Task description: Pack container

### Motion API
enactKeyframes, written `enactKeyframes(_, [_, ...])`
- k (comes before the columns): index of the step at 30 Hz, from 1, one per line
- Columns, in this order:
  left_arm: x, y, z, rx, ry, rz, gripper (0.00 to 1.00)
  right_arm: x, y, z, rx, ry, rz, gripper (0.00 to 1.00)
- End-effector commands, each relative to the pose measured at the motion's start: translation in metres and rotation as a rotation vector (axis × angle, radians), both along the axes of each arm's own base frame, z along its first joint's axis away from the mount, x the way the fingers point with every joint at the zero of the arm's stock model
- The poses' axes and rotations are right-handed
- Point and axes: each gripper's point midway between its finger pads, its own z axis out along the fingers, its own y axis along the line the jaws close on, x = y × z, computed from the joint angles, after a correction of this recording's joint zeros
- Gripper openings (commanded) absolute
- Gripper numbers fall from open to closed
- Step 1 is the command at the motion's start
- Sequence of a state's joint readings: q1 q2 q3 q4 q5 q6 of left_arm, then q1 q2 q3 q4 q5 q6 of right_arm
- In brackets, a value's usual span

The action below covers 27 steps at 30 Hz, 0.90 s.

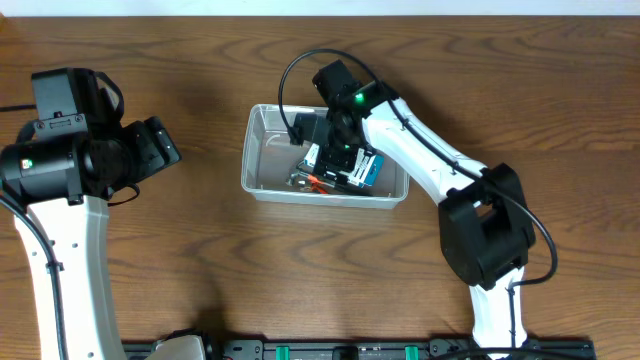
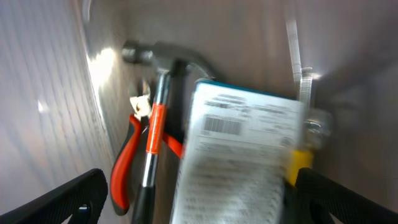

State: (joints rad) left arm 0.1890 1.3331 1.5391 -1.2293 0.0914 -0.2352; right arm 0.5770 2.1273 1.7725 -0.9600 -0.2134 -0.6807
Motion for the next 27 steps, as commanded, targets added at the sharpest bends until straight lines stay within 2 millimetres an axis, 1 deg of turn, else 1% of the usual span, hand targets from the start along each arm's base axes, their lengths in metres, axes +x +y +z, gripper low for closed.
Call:
enactKeyframes(1, [-0.005, 0.015, 0.004, 0.097, 0.005, 0.003, 0.88, 0.022, -0.006, 0.090, 0.103, -0.151, -0.197, 0.99])
enactKeyframes(2, [-0.006, 0.016, 0.007, 0.105, -0.007, 0.007, 0.88, 0.026, -0.017, 0.113, 0.110, -0.195, -0.264, 0.99])
enactKeyframes(3, [-0.006, 0.016, 0.010, 0.107, -0.020, 0.007, 0.88, 0.028, -0.027, 0.129, 0.113, -0.230, -0.317, 0.99])
enactKeyframes(4, [-0.007, 0.014, 0.014, 0.107, -0.039, 0.003, 0.88, 0.030, -0.042, 0.149, 0.118, -0.267, -0.381, 0.99])
enactKeyframes(5, [-0.008, 0.011, 0.019, 0.107, -0.058, -0.008, 0.88, 0.029, -0.058, 0.166, 0.123, -0.295, -0.436, 0.99])
enactKeyframes(7, [-0.011, 0.002, 0.027, 0.119, -0.089, -0.052, 0.88, 0.022, -0.086, 0.192, 0.138, -0.321, -0.500, 0.99])
enactKeyframes(8, [-0.014, -0.005, 0.032, 0.127, -0.106, -0.082, 0.88, 0.017, -0.101, 0.203, 0.142, -0.326, -0.532, 0.99])
enactKeyframes(9, [-0.018, -0.012, 0.037, 0.135, -0.124, -0.113, 0.88, 0.010, -0.120, 0.213, 0.143, -0.324, -0.582, 0.99])
enactKeyframes(10, [-0.023, -0.017, 0.041, 0.141, -0.139, -0.138, 0.88, 0.004, -0.135, 0.220, 0.143, -0.321, -0.621, 0.99])
enactKeyframes(12, [-0.036, -0.023, 0.052, 0.177, -0.173, -0.157, 0.88, -0.011, -0.163, 0.232, 0.135, -0.313, -0.685, 0.99])
enactKeyframes(14, [-0.050, -0.023, 0.063, 0.217, -0.212, -0.158, 0.88, -0.027, -0.183, 0.242, 0.131, -0.316, -0.723, 0.99])
enactKeyframes(16, [-0.068, -0.024, 0.075, 0.239, -0.276, -0.153, 0.88, -0.041, -0.195, 0.251, 0.142, -0.335, -0.750, 0.99])
enactKeyframes(19, [-0.098, -0.024, 0.087, 0.244, -0.362, -0.147, 0.88, -0.063, -0.204, 0.259, 0.182, -0.362, -0.791, 0.99])
enactKeyframes(21, [-0.120, -0.024, 0.091, 0.248, -0.407, -0.143, 0.88, -0.081, -0.208, 0.256, 0.212, -0.376, -0.813, 0.99])
enactKeyframes(22, [-0.131, -0.024, 0.092, 0.250, -0.423, -0.142, 0.88, -0.089, -0.210, 0.251, 0.220, -0.376, -0.819, 0.99])
enactKeyframes(24, [-0.152, -0.023, 0.091, 0.251, -0.445, -0.139, 0.88, -0.109, -0.214, 0.235, 0.223, -0.364, -0.826, 0.99])
enactKeyframes(27, [-0.182, -0.023, 0.087, 0.250, -0.461, -0.136, 0.88, -0.146, -0.223, 0.202, 0.215, -0.338, -0.833, 0.99])
